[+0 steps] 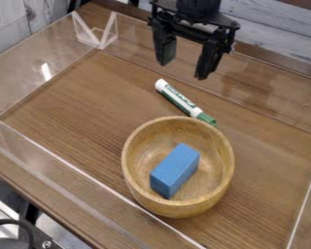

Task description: Remove the blue block from inside the brown bowl and put it on the table

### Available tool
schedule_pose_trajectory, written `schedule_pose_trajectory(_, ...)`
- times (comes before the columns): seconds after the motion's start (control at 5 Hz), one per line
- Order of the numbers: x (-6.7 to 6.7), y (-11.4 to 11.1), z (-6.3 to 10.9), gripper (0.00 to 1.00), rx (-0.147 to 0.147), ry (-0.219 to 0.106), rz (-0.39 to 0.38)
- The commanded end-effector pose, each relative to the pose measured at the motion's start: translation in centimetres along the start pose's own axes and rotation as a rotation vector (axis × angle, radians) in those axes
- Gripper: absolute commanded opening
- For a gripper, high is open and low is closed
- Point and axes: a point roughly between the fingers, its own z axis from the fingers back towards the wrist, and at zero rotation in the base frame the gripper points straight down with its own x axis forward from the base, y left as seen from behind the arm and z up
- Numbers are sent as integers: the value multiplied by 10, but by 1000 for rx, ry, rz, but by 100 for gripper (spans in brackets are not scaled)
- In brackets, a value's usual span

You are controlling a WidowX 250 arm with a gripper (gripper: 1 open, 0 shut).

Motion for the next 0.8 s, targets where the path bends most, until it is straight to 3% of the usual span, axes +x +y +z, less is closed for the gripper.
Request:
schedule_pose_trajectory(0.0,-10,-5,-4,100,1,-2,3)
schedule_pose_trajectory(0.4,-43,-23,-13,100,-2,-55,6)
schedule_pose_trajectory(0.6,-49,-27,-16,100,-2,-60,7)
